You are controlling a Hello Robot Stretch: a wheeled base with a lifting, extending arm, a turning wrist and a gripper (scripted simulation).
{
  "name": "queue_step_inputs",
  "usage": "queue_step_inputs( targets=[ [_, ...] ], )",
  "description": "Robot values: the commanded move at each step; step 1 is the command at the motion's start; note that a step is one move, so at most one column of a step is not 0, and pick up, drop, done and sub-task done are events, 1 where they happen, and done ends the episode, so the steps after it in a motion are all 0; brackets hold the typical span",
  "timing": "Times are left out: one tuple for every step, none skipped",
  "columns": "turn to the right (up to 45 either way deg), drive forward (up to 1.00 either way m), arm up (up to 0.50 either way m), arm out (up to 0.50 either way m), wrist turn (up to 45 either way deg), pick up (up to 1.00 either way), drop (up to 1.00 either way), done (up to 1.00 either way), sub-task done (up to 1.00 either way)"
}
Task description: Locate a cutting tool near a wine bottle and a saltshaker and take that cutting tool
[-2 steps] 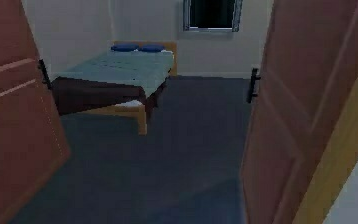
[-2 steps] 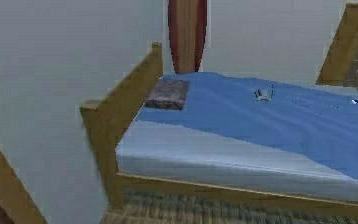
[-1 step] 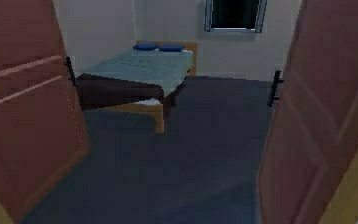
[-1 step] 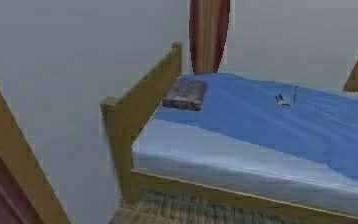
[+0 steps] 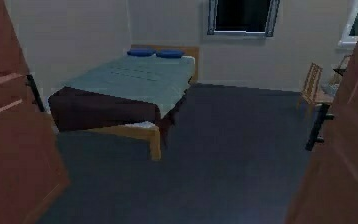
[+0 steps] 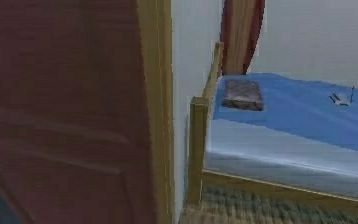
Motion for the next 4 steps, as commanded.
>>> queue_step_inputs(
  targets=[
    [12.0,0.00,0.00,0.00,0.0,0.00,0.00,0.00,0.00],
    [0.0,1.00,0.00,0.00,0.0,0.00,0.00,0.00,0.00],
    [6.0,0.00,0.00,0.00,0.0,0.00,0.00,0.00,0.00],
    [0.0,0.20,0.00,0.00,0.0,0.00,0.00,0.00,0.00]
  ],
)
